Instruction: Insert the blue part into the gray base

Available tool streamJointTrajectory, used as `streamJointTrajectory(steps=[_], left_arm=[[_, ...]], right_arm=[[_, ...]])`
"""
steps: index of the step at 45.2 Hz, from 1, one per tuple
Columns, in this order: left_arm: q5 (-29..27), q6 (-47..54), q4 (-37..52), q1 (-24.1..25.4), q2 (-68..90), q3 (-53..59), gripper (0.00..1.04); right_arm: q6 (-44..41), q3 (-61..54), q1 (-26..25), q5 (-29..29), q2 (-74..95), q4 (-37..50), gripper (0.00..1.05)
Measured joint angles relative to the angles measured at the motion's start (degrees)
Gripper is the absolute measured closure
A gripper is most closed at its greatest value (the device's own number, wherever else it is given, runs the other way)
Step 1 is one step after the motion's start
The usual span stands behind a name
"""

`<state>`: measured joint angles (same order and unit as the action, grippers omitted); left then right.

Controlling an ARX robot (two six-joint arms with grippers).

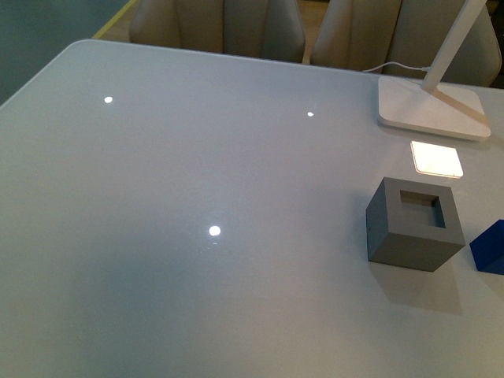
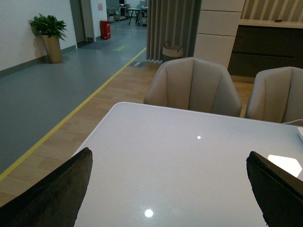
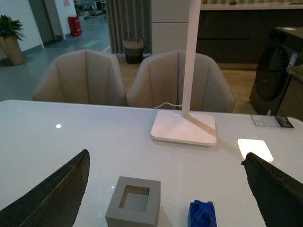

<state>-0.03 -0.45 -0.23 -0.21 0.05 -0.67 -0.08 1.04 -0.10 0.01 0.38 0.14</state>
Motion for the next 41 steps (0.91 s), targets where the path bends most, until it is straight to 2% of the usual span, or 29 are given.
streamJointTrajectory(steps=[30, 33, 35, 38, 41], left_arm=[[0.02, 0.00, 0.00, 0.00, 0.00, -0.02, 0.07], [-0.04, 0.00, 0.00, 0.00, 0.00, 0.00, 0.07], [-0.07, 0.00, 0.00, 0.00, 0.00, 0.00, 0.07], [0.02, 0.00, 0.00, 0.00, 0.00, -0.02, 0.07], [0.02, 0.00, 0.00, 0.00, 0.00, -0.02, 0.07]], right_arm=[[0.24, 0.13, 0.17, 0.70, 0.28, -0.39, 0.09], [3.96, 4.66, 3.28, 9.55, 6.95, -10.88, 0.09], [5.73, 7.80, 4.09, 12.48, 14.01, -14.93, 0.09], [6.75, 11.41, 3.17, 11.82, 23.69, -13.44, 0.09], [6.27, 15.89, 0.00, 9.35, 33.88, -8.63, 0.09]])
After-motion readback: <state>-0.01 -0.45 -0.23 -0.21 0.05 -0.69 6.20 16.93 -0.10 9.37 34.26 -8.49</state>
